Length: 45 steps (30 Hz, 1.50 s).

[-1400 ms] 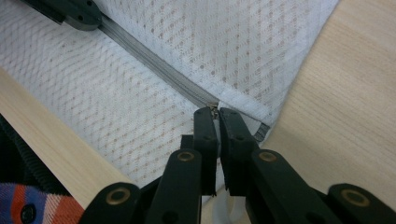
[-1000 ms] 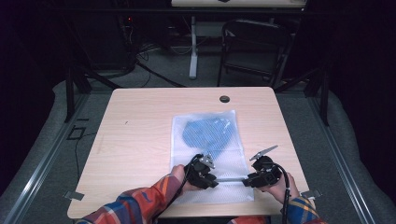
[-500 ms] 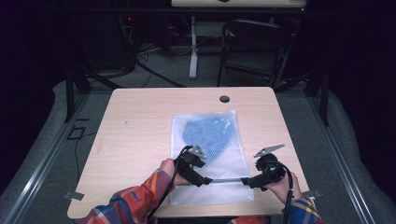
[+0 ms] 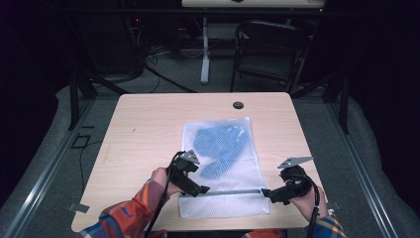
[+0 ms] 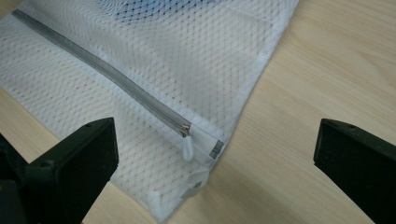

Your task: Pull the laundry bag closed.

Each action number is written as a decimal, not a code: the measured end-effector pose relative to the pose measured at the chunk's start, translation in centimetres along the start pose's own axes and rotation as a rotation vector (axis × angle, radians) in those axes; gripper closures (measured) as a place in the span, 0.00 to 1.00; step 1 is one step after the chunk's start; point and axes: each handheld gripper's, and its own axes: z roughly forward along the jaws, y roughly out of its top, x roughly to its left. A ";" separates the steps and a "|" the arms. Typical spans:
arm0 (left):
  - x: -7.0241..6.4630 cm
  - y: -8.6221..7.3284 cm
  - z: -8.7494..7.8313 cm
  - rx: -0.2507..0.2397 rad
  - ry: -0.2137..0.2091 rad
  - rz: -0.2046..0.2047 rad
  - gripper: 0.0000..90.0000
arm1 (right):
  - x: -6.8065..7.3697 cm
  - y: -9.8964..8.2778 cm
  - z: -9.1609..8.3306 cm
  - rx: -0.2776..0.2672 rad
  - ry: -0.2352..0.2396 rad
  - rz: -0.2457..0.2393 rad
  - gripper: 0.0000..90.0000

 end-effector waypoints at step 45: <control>5.4 -8.7 -7.1 -0.024 0.181 -0.292 0.00 | -3.0 -6.2 -2.8 0.025 -0.188 0.141 0.00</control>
